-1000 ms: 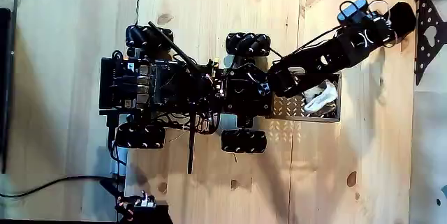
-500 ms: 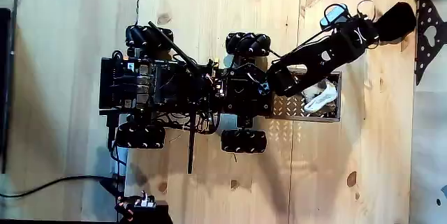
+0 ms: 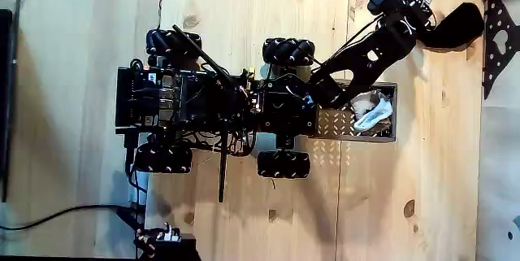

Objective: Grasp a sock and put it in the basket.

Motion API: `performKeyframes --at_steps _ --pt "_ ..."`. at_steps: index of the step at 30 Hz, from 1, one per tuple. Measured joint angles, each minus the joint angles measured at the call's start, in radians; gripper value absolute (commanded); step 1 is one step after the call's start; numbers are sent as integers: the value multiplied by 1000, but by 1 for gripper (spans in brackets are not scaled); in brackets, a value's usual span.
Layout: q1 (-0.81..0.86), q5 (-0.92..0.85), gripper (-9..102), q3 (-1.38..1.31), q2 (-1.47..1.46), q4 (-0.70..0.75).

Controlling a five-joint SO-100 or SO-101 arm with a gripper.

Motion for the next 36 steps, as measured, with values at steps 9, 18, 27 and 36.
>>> performKeyframes --at_steps 9,18,27,36 --pt "49 64 38 -35 0 0" --pt "101 86 38 -78 -37 29" --pt "147 78 36 -101 -78 80" --pt "138 78 35 -133 -101 112"
